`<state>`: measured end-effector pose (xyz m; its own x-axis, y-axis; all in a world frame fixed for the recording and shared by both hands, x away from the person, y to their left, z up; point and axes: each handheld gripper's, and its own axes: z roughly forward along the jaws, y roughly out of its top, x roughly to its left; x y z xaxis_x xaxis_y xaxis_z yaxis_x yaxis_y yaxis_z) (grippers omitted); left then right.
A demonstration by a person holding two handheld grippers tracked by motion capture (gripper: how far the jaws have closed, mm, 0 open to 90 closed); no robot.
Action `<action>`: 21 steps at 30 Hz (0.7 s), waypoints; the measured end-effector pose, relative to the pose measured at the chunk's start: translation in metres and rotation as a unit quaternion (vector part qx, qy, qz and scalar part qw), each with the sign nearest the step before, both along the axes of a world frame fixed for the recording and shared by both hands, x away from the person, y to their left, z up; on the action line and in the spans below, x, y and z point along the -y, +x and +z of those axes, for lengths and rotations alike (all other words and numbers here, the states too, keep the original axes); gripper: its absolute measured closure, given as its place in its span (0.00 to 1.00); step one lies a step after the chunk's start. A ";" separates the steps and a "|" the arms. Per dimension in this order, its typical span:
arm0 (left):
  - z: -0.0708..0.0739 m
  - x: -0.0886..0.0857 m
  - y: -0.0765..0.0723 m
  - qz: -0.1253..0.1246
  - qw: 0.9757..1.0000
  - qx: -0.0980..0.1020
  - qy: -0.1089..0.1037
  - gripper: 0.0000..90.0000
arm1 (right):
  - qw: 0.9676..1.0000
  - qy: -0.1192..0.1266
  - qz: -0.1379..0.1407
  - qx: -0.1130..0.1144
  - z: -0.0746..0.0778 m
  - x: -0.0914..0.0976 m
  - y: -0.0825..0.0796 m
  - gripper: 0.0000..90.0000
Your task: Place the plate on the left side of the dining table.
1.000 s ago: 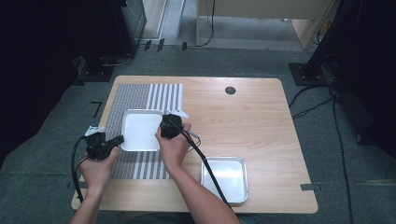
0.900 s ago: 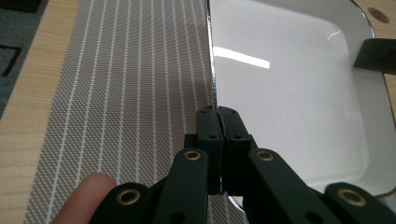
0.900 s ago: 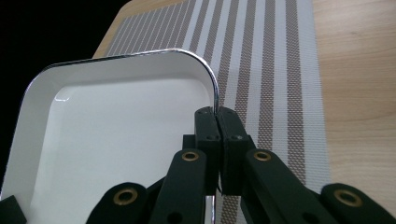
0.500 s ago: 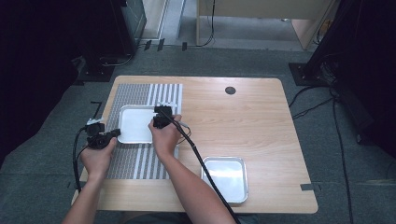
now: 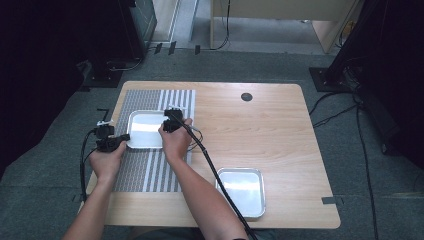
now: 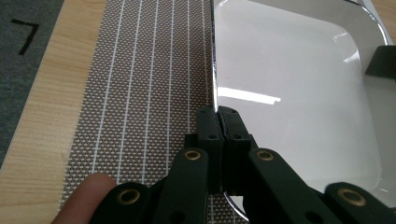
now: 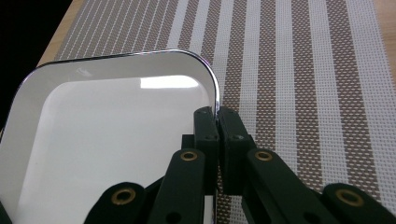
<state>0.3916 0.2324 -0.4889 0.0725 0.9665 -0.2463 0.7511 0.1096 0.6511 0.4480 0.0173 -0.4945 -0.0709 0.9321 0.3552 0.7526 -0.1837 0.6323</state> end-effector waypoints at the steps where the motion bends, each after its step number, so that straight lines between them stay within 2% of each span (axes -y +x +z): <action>1: -0.001 0.001 0.001 0.002 1.000 0.002 0.003 1.00 | 1.000 0.002 -0.001 -0.001 -0.001 0.001 0.001 0.99; 3: -0.002 0.002 0.002 0.001 1.000 0.003 0.005 0.99 | 1.000 0.009 -0.003 -0.006 -0.004 0.002 0.003 0.99; 11: -0.007 0.005 0.006 0.003 1.000 0.010 0.021 0.98 | 1.000 0.003 -0.005 0.001 -0.006 0.002 0.005 0.99; 21: -0.011 0.007 0.008 0.008 1.000 0.010 0.020 0.97 | 1.000 0.009 -0.004 0.003 -0.009 0.004 0.007 0.99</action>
<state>0.3997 0.2258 -0.4998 0.0604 0.9766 -0.2065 0.7367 0.0960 0.6694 0.4553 0.0137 -0.5032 -0.0663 0.9262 0.3712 0.7477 -0.2002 0.6331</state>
